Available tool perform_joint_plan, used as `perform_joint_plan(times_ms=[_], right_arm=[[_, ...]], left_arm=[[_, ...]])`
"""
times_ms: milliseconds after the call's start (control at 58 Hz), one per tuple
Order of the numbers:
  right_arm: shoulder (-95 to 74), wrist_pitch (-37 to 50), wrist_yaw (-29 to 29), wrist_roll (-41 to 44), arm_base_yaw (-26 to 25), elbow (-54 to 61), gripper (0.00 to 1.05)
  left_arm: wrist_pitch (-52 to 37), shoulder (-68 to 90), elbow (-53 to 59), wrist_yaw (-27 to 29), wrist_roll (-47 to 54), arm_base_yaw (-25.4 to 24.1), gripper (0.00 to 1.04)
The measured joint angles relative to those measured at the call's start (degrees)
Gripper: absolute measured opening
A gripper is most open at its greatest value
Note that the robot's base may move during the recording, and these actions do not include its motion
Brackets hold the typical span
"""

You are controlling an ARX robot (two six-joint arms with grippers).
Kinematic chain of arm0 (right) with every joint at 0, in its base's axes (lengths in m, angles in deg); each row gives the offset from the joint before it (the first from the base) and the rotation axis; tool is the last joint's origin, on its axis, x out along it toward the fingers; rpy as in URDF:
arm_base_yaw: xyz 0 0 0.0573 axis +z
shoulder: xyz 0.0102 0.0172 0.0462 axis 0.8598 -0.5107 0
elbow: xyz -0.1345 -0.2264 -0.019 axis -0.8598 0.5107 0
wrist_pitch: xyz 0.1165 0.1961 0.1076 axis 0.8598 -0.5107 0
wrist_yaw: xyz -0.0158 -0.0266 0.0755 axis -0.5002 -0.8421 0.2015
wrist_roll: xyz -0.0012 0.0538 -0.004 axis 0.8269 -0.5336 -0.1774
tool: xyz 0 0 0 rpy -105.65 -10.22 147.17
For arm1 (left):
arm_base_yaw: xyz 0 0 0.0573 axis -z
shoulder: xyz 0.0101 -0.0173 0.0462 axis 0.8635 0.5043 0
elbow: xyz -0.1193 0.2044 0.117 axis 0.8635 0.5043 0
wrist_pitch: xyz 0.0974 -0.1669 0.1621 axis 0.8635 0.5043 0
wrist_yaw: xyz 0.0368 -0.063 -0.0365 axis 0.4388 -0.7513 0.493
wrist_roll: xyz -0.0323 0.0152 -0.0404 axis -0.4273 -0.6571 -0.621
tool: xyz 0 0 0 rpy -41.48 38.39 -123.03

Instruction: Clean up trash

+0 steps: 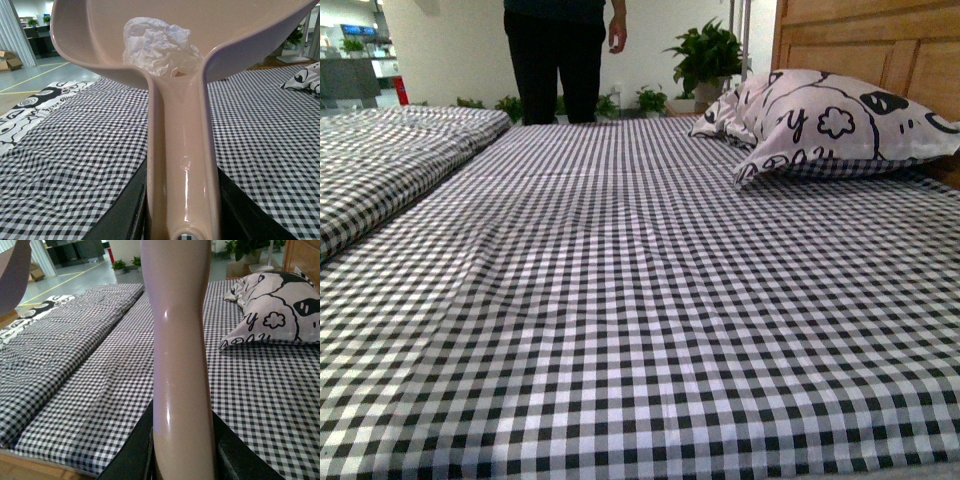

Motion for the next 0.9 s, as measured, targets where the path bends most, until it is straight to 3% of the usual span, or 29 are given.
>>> perform_joint_plan(times_ms=[897], right_arm=[[0.0,0.0,0.0,0.0,0.0,0.0,0.20]], left_arm=[[0.0,0.0,0.0,0.0,0.0,0.0,0.28]])
